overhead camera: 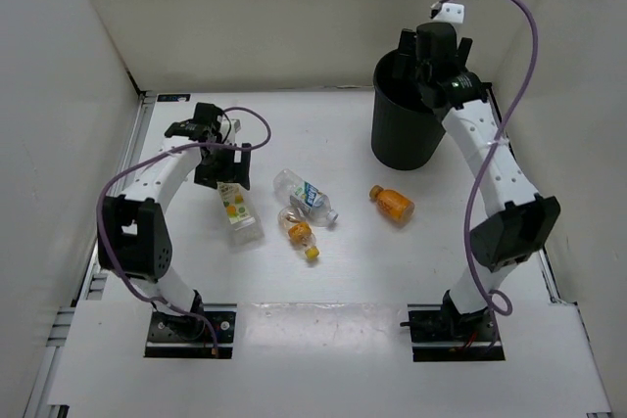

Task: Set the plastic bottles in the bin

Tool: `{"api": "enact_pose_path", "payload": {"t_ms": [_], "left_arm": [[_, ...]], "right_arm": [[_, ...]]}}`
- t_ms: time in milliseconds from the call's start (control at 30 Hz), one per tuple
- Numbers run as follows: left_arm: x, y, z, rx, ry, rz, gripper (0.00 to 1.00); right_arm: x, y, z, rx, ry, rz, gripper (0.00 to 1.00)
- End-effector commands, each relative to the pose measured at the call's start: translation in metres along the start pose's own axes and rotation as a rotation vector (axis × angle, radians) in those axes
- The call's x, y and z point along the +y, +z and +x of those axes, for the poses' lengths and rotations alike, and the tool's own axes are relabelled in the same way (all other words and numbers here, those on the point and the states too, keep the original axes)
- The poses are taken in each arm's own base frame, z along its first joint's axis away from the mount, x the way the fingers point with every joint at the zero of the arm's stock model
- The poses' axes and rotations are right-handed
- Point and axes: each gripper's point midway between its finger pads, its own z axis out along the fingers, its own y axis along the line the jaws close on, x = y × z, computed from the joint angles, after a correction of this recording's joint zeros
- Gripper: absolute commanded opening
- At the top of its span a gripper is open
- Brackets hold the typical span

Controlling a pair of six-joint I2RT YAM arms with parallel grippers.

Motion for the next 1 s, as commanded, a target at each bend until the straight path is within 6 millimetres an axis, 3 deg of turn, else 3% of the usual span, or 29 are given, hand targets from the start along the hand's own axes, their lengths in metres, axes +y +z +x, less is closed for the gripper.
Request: {"api": "enact_pose_path", "payload": {"t_ms": [0,33,233,367,467,633,833,867,967], "left_arm": [[0.013,-0.001,-0.004,0.018,-0.003,-0.129,1.00],[0.017,0.001,-0.006,0.018,-0.012,-0.151,1.00],[0.004,0.009,-0.002,0.032,0.036,-0.205,1.00],[0.014,0.022,0.003,0.065,0.013,-0.264,1.00],[0.029,0.023,0.006,0.070,0.010,-0.351,1.00],[0.036,0.013,0.004,0.039,0.003,-0.396,1.00],[0.038,0.024,0.025,0.111,-0.057,-0.304,1.00],[0.048,0.024,0.029,0.123,-0.104,-0.287,1.00],[0.052,0.024,0.031,0.139,-0.176,-0.212,1.00]], "right_arm": [[-0.006,-0.031,-0.017,-0.056,0.074,-0.022,0.99],[-0.010,-0.031,-0.007,-0.040,0.064,-0.009,0.99],[-0.015,-0.056,0.007,-0.030,0.114,-0.026,0.99],[-0.019,-0.060,0.026,0.005,0.099,-0.016,0.99],[-0.023,-0.061,0.033,0.015,0.091,-0.002,0.99],[-0.024,-0.067,0.037,0.018,0.085,0.000,0.99],[-0.024,-0.067,0.037,0.018,0.085,0.000,0.99],[-0.025,-0.067,0.037,0.018,0.074,-0.001,0.99],[-0.028,-0.069,0.037,0.015,0.053,0.008,0.99]]}}
